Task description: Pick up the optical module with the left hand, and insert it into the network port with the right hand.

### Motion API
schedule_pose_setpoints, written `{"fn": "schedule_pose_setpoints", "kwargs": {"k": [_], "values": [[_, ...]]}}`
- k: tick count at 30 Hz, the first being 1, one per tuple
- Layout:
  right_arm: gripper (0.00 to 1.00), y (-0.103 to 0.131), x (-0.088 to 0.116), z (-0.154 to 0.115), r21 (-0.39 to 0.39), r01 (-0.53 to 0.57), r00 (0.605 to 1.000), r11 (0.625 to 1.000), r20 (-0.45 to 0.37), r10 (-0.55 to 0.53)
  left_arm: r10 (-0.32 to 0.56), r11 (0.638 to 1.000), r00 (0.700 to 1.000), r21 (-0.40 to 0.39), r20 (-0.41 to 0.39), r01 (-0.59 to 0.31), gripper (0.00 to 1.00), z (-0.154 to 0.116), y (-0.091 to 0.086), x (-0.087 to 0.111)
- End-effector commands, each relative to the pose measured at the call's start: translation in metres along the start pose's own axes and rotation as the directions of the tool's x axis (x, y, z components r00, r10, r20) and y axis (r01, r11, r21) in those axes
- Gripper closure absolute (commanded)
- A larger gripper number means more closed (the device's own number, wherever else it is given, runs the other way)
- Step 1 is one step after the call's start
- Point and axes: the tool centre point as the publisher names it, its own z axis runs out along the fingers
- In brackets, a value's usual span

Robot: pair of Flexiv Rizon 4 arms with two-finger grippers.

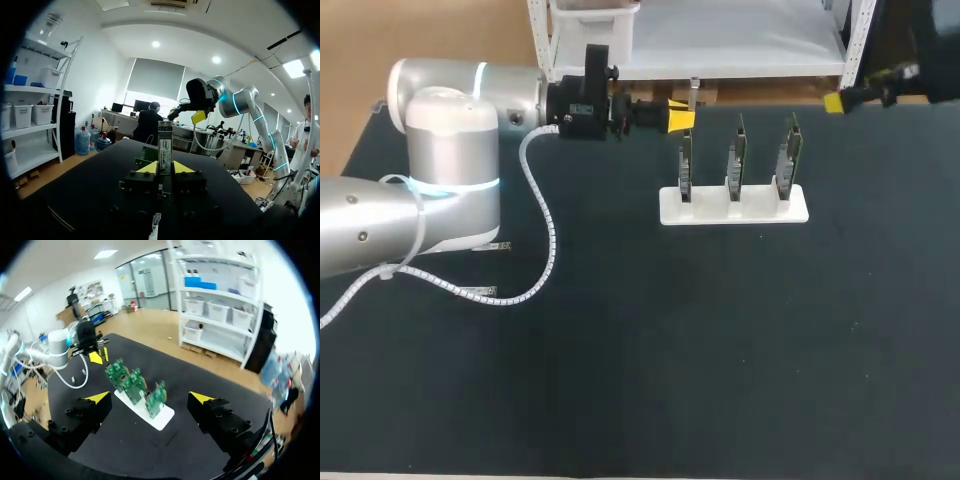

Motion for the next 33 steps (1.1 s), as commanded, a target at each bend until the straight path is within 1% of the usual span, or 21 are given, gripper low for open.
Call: {"fn": "schedule_pose_setpoints", "kwargs": {"k": [1,2,4,5,10,11,12,16,20,26,33], "values": [[0.0,0.002,-0.021,0.027,-0.533,0.27,0.951,0.802,0.017,-0.309,0.001,1.0,1.0,-0.005,0.003,-0.001,1.0,0.0,-0.002,0.001],[0.0,0.006,-0.025,0.03,-0.548,0.288,0.943,0.785,0.021,-0.331,0.001,1.0,1.0,-0.005,0.003,-0.001,1.0,0.0,-0.002,0.001],[0.0,0.015,-0.032,0.04,-0.6,0.31,0.931,0.738,0.033,-0.364,0.001,1.0,1.0,-0.005,0.003,-0.001,1.0,0.0,-0.002,0.001],[0.0,0.019,-0.034,0.044,-0.603,0.322,0.925,0.73,0.038,-0.377,0.001,1.0,1.0,-0.005,0.003,-0.001,1.0,0.0,-0.002,0.001],[0.0,0.037,-0.042,0.06,-0.671,0.364,0.9,0.646,0.075,-0.429,0.001,1.0,1.0,-0.005,0.003,-0.001,1.0,0.0,-0.002,0.001],[0.0,0.04,-0.043,0.064,-0.668,0.374,0.893,0.643,0.073,-0.444,0.001,1.0,1.0,-0.005,0.003,-0.001,1.0,0.0,-0.002,0.001],[0.0,0.043,-0.044,0.068,-0.657,0.384,0.886,0.649,0.066,-0.458,0.001,1.0,1.0,-0.005,0.003,-0.001,1.0,0.0,-0.002,0.001],[0.0,0.053,-0.048,0.074,-0.681,0.402,0.871,0.612,0.08,-0.484,0.001,1.0,1.0,-0.005,0.003,-0.001,1.0,0.0,-0.002,0.001],[0.0,0.06,-0.05,0.081,-0.689,0.409,0.867,0.599,0.089,-0.49,0.001,1.0,1.0,-0.005,0.003,-0.001,1.0,0.0,-0.002,0.001],[0.0,0.066,-0.054,0.09,-0.69,0.397,0.881,0.605,0.1,-0.463,0.001,1.0,1.0,-0.005,0.003,-0.001,1.0,0.0,-0.002,0.001],[0.0,0.073,-0.056,0.099,-0.673,0.388,0.895,0.63,0.111,-0.432,0.001,1.0,1.0,-0.005,0.003,-0.001,1.0,0.0,-0.002,0.001]]}}
